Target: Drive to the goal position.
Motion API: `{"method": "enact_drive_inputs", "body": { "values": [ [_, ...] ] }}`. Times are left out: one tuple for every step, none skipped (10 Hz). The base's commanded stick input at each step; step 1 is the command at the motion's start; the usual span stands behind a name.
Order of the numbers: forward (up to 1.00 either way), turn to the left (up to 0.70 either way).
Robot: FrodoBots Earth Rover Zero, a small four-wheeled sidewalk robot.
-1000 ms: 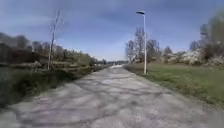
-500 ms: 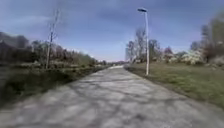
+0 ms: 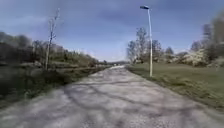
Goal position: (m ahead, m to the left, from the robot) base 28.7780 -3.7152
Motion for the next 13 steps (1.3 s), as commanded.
{"method": "enact_drive_inputs", "body": {
  "values": [
    [0.85,0.0],
    [0.85,0.0],
    [0.85,0.0],
    [0.85,-0.05],
    [0.85,-0.21],
    [0.85,-0.34],
    [0.85,-0.34],
    [0.85,-0.34],
    [0.85,-0.24],
    [0.85,-0.05],
    [0.85,0.0],
    [0.85,0.0],
    [0.85,0.0]
  ]
}}
